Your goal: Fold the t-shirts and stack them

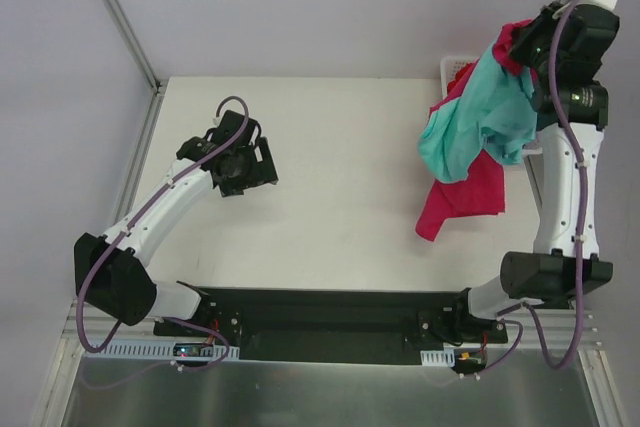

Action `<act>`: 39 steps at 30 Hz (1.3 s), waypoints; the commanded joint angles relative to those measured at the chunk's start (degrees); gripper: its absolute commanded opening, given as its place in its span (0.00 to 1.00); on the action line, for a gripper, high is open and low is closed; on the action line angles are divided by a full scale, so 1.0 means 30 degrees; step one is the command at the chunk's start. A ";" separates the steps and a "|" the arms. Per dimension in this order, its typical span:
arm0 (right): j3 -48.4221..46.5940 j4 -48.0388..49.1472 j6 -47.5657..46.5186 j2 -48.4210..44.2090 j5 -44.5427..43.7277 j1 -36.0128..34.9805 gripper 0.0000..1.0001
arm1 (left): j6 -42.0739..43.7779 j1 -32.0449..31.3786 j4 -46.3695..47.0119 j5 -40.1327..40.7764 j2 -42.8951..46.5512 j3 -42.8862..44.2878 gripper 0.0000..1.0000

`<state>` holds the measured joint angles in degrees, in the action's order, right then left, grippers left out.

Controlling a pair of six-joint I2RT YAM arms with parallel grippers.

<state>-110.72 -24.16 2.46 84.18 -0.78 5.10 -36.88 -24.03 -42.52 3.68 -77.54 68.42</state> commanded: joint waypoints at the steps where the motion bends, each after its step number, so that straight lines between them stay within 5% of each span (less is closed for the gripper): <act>1: -0.1412 0.1318 -0.0057 0.0940 -0.0443 -0.0119 0.01 | 0.0107 -0.0105 -0.0445 0.0472 0.0212 0.0570 0.82; 15: -0.3934 0.1521 -0.1756 0.4047 -0.5423 -0.0119 0.01 | 0.0136 -0.0163 -0.0474 0.0383 -0.1195 0.1099 0.82; 23: -0.1825 0.2839 -0.2108 0.4194 -0.6741 -0.0266 0.01 | 0.0166 -0.0193 -0.0503 0.0384 -0.1342 0.0952 0.82; 39: -0.0015 0.3745 -0.2286 0.9528 -0.8004 -0.0236 0.01 | 0.0166 -0.0427 -0.0504 0.0589 -0.1399 0.0395 0.82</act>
<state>-113.95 -16.16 -5.37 113.45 -23.49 4.60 -36.84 -24.80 -43.24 4.14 -81.41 69.71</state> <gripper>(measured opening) 0.046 0.821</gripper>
